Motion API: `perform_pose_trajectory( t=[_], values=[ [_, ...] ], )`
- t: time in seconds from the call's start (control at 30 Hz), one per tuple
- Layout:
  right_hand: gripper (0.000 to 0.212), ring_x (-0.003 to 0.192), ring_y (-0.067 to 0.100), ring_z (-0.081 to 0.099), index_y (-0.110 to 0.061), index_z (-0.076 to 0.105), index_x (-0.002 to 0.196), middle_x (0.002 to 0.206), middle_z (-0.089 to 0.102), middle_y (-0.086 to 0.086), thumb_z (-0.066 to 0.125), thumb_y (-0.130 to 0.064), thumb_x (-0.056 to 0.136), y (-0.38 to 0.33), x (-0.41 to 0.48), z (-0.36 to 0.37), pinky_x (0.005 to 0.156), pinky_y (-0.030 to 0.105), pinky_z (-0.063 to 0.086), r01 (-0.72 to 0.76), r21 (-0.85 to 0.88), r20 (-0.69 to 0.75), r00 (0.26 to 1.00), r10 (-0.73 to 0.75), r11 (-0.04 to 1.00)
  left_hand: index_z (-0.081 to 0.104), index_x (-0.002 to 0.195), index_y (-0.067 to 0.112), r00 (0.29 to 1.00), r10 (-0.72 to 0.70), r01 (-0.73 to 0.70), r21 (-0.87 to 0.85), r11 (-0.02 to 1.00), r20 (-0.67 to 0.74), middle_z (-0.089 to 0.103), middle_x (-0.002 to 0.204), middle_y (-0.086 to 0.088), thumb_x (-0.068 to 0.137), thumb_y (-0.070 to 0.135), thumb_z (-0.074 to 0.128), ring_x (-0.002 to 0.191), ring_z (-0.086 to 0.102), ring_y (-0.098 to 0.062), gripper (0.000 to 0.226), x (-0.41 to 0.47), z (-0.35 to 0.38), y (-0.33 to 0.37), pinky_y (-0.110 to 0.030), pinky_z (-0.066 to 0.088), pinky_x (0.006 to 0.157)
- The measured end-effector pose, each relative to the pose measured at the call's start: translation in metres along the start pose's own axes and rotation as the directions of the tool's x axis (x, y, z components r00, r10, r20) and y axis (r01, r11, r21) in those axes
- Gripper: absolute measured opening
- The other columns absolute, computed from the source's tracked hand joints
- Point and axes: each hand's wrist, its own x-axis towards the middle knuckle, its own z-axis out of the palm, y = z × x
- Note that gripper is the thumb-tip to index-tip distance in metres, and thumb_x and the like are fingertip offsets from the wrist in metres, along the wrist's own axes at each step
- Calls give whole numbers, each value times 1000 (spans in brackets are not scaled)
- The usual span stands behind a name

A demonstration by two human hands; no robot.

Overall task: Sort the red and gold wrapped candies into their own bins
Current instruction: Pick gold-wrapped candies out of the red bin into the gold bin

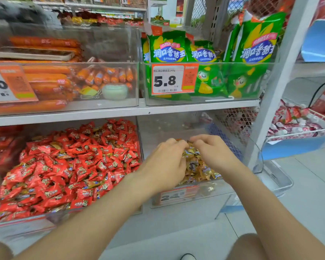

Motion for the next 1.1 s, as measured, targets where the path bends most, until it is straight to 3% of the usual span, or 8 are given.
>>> perform_pose_trajectory(
  t=[0.13, 0.27, 0.4, 0.5, 0.63, 0.77, 1.0, 1.1],
  values=[
    [21, 74, 7, 70, -30, 77, 99, 84, 76, -9, 60, -18, 96, -25, -14, 25, 68, 28, 53, 117, -79, -25, 993, -119, 990, 54, 95, 29, 964, 52, -6, 175, 985, -260, 54, 90, 9, 89, 29, 45, 89, 49, -21, 10, -53, -36, -34, -43, 46, 79],
    [24, 64, 0, 63, -30, 77, 96, 68, 70, -14, 60, -12, 95, -70, -43, 69, 61, 12, 46, 303, -71, 62, 952, -299, 950, 56, 95, 28, 966, -88, 147, 234, 961, -244, 52, 97, 9, 92, 32, 49, 98, 47, -19, 9, -81, -58, -104, -47, 47, 90],
    [30, 85, 6, 69, -28, 74, 111, 91, 75, -9, 58, -11, 93, -94, -50, 124, 84, 28, 57, 445, -210, 180, 893, -413, 870, 49, 137, 42, 976, -212, 173, 422, 890, 47, 44, 145, 9, 93, 70, 18, 140, 34, -29, 61, -84, -71, -155, -56, 27, 116],
    [40, 114, 23, 63, -20, 68, 127, 122, 66, 4, 54, -8, 92, -101, -33, 160, 103, 39, 50, 479, -359, 197, 878, -437, 801, 50, 132, 36, 954, -299, 244, 495, 834, 32, 53, 136, 4, 91, 75, 14, 128, 44, -29, 67, -91, -78, -177, -47, 38, 104],
    [31, 106, 38, 62, -10, 67, 112, 107, 66, 16, 53, -8, 84, -112, 3, 194, 93, 46, 52, 393, -514, 151, 917, -370, 763, 62, 114, 26, 903, -420, 400, 539, 741, -93, 65, 117, -6, 91, 72, 17, 114, 55, -34, 69, -103, -83, -191, -48, 43, 96],
    [21, 104, 43, 65, -11, 62, 105, 107, 69, 17, 57, -24, 90, -127, 29, 217, 88, 45, 56, 320, -543, 178, 948, -266, 777, 63, 119, 15, 845, -512, 506, 545, 668, -156, 58, 126, -17, 93, 71, 37, 121, 47, -39, 66, -105, -81, -188, -52, 37, 106],
    [72, 146, 47, 29, -29, 43, 150, 156, 37, 10, 63, -40, 81, -130, 44, 236, 120, 59, 30, 190, -624, 214, 975, -69, 758, 38, 141, 10, 752, -659, 627, 312, 714, -3, 49, 135, -21, 62, 81, 71, 128, 46, -45, 111, -81, -93, -205, -49, 40, 110],
    [78, 132, 41, 51, -29, 46, 144, 146, 51, 8, 55, -42, 68, -141, 47, 235, 109, 49, 48, 133, -595, 277, 960, 47, 793, 38, 138, 16, 746, -654, 620, 228, 751, 124, 52, 132, -15, 49, 81, 82, 127, 48, -40, 119, -74, -101, -215, -47, 47, 103]
  ],
)
